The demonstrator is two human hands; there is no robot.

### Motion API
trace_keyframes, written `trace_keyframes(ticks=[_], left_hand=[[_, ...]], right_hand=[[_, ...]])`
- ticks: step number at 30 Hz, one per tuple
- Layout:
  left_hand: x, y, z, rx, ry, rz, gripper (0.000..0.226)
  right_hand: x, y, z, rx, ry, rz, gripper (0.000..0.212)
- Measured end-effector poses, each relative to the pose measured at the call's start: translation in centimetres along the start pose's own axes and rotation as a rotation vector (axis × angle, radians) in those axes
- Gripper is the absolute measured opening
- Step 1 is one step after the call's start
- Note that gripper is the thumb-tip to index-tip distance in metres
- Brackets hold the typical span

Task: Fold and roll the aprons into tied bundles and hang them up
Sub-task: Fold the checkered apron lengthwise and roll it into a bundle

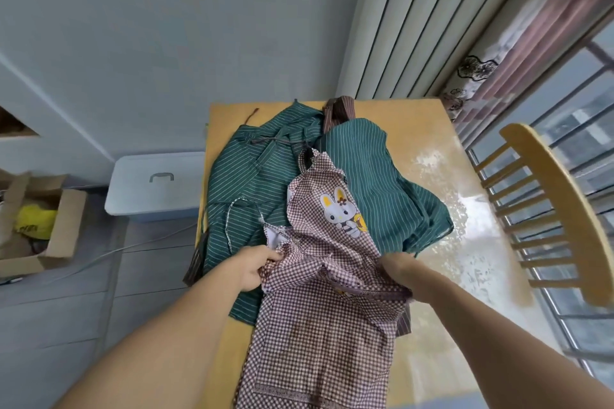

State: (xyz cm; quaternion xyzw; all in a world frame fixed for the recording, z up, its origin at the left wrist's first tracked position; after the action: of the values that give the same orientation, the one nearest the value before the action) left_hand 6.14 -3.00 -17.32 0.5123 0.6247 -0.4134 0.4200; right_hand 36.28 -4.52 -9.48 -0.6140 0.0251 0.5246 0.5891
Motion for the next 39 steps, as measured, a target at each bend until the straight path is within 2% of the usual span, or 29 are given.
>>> trace_keyframes(ticks=[3,6,7,9,13,16,18,20,22,27,32,36,39], left_hand=[[-0.9,0.7,0.6,-0.073,-0.019,0.082,0.025],[-1.2,1.2,0.8,-0.121,-0.018,0.1,0.032],[-1.3,1.2,0.6,-0.13,-0.003,0.101,0.037],[-1.9,0.8,-0.6,-0.156,0.047,0.082,0.048],[-3.9,-1.1,-5.5,-0.255,0.179,0.028,0.059],[-8.1,-1.3,-10.2,-0.277,0.297,0.05,0.058],[-12.0,-0.7,-12.8,-0.247,0.378,0.087,0.046],[-14.9,0.1,-14.6,-0.22,0.445,0.144,0.028],[-17.1,0.2,-15.4,-0.197,0.498,0.102,0.022],[-18.3,-1.0,-14.4,-0.184,0.563,-0.002,0.041],[-18.8,-0.9,-13.3,-0.128,0.556,0.086,0.029],[-18.7,-1.5,-13.2,-0.082,0.644,0.014,0.03],[-18.8,-1.6,-13.0,-0.071,0.675,0.015,0.034]], right_hand=[[-1.3,0.8,-0.7,-0.016,0.07,0.154,0.039],[-0.4,0.9,-0.3,0.092,0.03,0.088,0.079],[-0.4,0.8,0.3,0.112,-0.004,0.056,0.081],[-0.4,0.1,1.9,0.19,-0.087,-0.002,0.066],[-1.9,-3.7,4.8,0.665,-0.136,-0.076,0.05],[-3.0,-8.0,6.5,0.823,-0.16,-0.146,0.034],[-3.8,-10.9,7.5,0.889,-0.169,-0.203,0.033],[-4.1,-13.1,8.2,0.921,-0.188,-0.244,0.037],[-4.6,-14.3,8.3,0.922,-0.192,-0.246,0.037],[-6.6,-14.6,7.1,0.951,-0.155,-0.238,0.039],[-7.1,-14.1,6.3,0.973,-0.195,-0.23,0.037],[-7.7,-14.5,5.8,0.949,-0.233,-0.312,0.031],[-7.8,-14.6,5.2,0.942,-0.221,-0.345,0.047]])
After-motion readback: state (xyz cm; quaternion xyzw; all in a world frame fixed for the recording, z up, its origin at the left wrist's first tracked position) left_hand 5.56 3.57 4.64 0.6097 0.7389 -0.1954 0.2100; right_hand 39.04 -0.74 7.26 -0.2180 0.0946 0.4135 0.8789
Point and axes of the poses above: each hand's wrist, its own x-axis towards the middle knuckle, its own y-axis out of the palm, z = x × y, the point moved 7 cm from there along x, towards the middle knuckle, and after that the axes turned 13 degrees about -z, right-handed, at the moved point
